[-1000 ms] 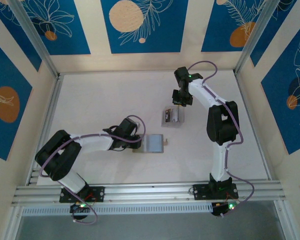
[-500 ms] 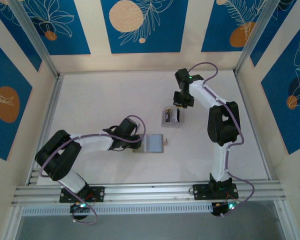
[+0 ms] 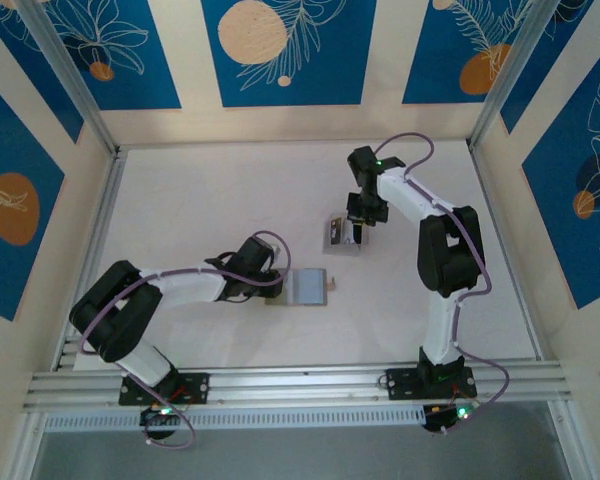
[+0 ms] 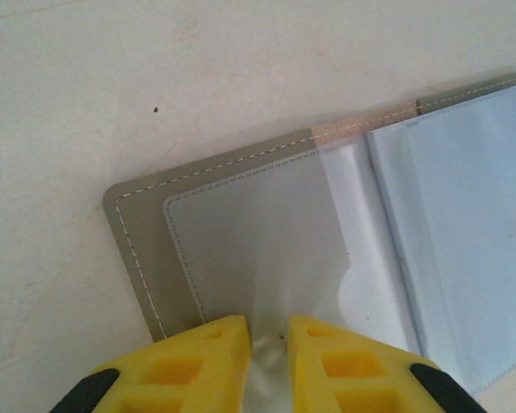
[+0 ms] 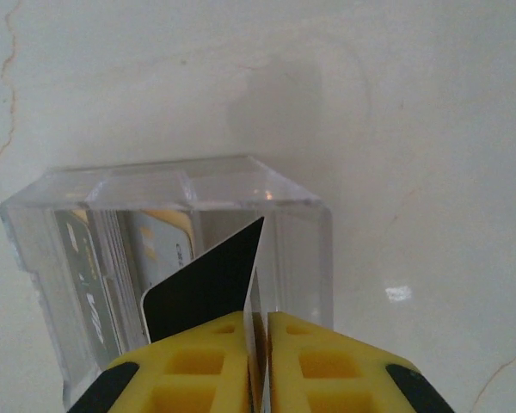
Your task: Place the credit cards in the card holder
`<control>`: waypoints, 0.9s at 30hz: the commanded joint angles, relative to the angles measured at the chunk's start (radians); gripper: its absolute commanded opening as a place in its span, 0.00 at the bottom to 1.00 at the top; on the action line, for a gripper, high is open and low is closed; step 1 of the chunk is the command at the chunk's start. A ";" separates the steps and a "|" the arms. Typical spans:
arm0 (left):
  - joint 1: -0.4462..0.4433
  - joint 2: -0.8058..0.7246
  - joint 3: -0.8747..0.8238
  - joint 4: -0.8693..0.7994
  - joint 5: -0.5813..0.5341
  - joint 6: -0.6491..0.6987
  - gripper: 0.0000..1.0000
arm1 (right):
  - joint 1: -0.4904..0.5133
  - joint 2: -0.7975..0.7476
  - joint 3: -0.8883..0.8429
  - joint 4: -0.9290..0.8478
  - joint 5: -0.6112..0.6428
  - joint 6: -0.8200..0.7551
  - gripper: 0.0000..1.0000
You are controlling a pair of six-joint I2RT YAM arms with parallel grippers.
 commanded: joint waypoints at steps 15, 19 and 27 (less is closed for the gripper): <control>-0.008 0.017 -0.042 -0.091 0.000 -0.013 0.19 | 0.017 -0.130 -0.015 -0.042 0.032 0.009 0.00; -0.007 0.009 -0.044 -0.094 0.004 -0.013 0.20 | 0.016 -0.170 0.002 -0.060 0.040 0.000 0.00; -0.008 -0.020 -0.047 -0.101 0.022 -0.003 0.19 | 0.055 -0.321 -0.037 -0.067 0.051 -0.007 0.00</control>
